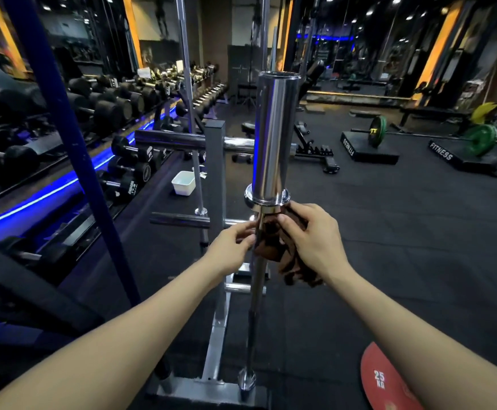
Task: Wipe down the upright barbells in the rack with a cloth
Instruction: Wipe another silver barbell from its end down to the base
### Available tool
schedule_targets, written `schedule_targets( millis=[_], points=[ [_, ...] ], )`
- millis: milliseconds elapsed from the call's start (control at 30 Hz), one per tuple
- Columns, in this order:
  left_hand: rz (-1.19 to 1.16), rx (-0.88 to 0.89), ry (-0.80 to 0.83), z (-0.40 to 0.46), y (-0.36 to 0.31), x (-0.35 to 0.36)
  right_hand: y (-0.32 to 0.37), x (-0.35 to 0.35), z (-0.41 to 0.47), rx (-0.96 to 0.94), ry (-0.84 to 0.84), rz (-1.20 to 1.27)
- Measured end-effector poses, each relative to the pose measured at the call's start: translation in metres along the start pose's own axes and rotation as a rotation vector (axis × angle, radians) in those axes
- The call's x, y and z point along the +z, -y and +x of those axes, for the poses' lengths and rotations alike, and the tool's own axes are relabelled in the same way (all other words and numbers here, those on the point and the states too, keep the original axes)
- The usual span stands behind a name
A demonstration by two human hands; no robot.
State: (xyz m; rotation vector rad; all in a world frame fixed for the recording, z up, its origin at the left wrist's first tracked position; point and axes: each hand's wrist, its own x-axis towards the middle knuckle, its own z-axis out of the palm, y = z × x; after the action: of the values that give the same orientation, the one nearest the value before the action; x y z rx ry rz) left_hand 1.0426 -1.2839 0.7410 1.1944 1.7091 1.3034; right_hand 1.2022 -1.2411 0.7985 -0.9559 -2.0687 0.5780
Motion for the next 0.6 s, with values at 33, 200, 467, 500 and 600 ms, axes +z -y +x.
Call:
schedule_targets(
  millis=[33, 200, 467, 500, 600],
  points=[
    [0.015, 0.023, 0.024, 0.001, 0.001, -0.001, 0.001, 0.004, 0.000, 0.013, -0.023, -0.011],
    [0.092, 0.145, 0.109, 0.008, 0.010, -0.007, 0.002, 0.020, -0.007, 0.046, -0.112, -0.072],
    [0.279, 0.377, 0.236, 0.035, 0.033, 0.005, -0.023, 0.026, -0.011, -0.073, -0.240, -0.171],
    [0.273, 0.410, 0.219, 0.038, 0.037, 0.006, -0.028, 0.027, -0.011, -0.088, -0.257, -0.181],
    [0.244, 0.497, 0.133, 0.042, 0.042, 0.012, -0.042, 0.028, -0.009, -0.151, -0.306, -0.236]
  ],
)
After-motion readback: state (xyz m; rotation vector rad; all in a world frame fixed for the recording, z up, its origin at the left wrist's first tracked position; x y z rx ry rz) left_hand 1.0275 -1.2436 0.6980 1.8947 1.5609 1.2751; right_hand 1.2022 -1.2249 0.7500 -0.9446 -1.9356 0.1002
